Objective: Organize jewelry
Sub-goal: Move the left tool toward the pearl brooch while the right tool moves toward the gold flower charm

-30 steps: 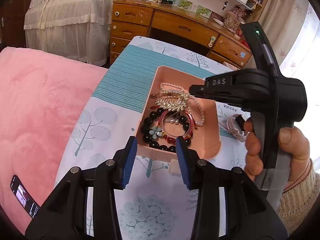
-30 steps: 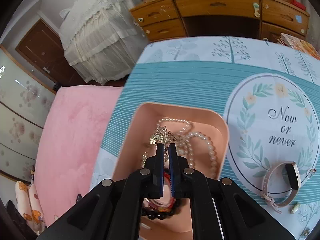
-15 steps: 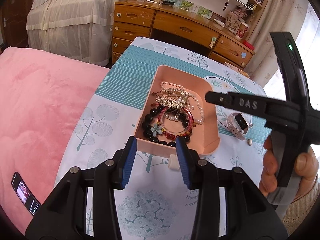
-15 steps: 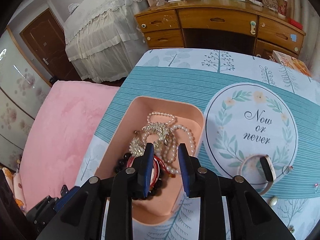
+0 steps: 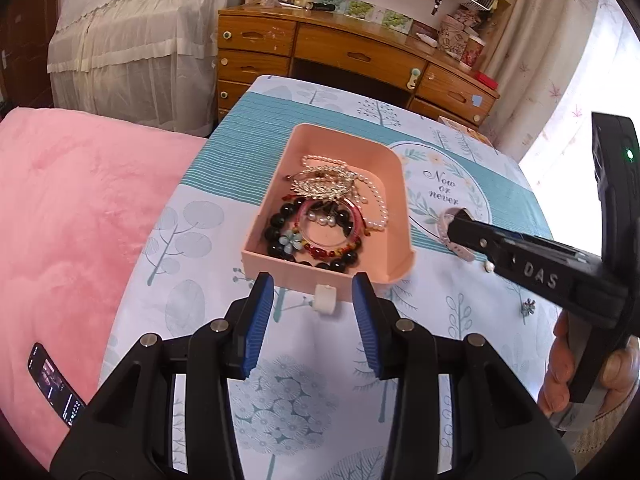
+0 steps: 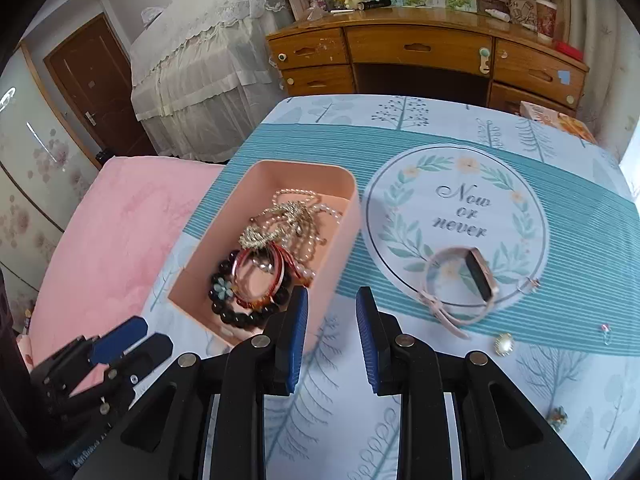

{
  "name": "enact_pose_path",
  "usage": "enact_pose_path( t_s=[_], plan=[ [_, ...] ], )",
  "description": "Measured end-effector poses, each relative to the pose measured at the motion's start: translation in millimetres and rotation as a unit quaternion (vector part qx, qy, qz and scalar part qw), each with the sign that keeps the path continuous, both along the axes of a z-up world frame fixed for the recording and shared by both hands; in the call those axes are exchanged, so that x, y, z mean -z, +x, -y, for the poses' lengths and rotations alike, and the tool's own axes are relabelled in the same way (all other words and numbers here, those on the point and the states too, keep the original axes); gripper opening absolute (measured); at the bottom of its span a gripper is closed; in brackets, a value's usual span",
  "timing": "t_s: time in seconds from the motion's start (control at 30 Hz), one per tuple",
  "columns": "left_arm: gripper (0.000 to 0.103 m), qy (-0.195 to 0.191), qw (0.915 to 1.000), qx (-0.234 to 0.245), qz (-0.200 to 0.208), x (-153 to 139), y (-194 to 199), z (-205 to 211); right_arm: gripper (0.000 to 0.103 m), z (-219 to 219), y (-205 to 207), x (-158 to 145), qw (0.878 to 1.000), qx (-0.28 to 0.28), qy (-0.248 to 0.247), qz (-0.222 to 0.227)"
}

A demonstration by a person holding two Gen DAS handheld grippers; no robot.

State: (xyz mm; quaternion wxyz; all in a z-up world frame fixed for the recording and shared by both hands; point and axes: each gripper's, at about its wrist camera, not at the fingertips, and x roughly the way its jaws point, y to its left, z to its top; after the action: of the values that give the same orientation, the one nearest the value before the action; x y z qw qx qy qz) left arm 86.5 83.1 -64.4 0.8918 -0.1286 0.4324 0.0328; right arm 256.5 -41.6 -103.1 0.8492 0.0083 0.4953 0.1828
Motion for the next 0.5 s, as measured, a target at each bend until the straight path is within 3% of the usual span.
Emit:
enact_pose_path(
  t_s=[0.5],
  plan=[
    [0.037, 0.026, 0.9986, 0.045, 0.014, -19, -14, 43, 0.025, 53, -59, -17, 1.000, 0.013, -0.013, 0.022]
  ],
)
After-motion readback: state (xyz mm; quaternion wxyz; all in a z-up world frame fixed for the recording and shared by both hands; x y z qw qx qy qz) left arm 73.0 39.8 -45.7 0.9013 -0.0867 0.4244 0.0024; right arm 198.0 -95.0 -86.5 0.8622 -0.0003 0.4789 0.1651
